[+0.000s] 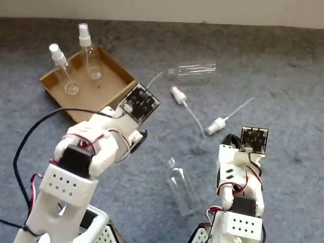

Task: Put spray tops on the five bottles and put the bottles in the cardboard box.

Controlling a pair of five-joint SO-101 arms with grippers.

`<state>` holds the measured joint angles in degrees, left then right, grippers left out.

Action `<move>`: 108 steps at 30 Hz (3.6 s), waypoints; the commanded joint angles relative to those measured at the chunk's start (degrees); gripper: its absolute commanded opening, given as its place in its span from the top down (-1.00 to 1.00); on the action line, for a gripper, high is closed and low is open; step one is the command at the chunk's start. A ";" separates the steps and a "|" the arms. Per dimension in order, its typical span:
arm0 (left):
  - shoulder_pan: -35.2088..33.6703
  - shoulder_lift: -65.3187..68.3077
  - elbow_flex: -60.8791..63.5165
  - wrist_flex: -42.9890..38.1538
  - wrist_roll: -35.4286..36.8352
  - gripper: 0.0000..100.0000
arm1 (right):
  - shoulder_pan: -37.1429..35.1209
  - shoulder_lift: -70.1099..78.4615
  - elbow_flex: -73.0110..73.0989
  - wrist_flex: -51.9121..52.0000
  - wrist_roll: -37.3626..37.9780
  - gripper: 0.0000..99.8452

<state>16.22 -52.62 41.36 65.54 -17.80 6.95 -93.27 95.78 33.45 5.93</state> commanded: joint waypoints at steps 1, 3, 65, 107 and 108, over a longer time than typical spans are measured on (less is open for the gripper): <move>-0.66 -8.57 7.34 -6.51 -0.09 0.89 | -0.57 -0.57 4.97 -1.71 0.70 0.96; -0.66 -11.74 11.21 -9.23 -0.09 0.89 | -0.57 -0.57 4.97 -1.63 2.64 0.96; -6.64 -51.82 55.78 -42.37 36.48 0.89 | -20.26 110.64 -126.11 52.18 11.08 0.66; -6.64 -51.65 55.78 -40.62 36.40 0.89 | -24.92 156.09 -167.34 52.53 24.79 0.77; -6.64 -51.65 55.78 -40.62 36.40 0.89 | -24.84 156.00 -167.34 52.62 24.79 0.78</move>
<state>10.15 -103.78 95.96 24.84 17.98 -17.49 64.62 -68.79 86.46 30.29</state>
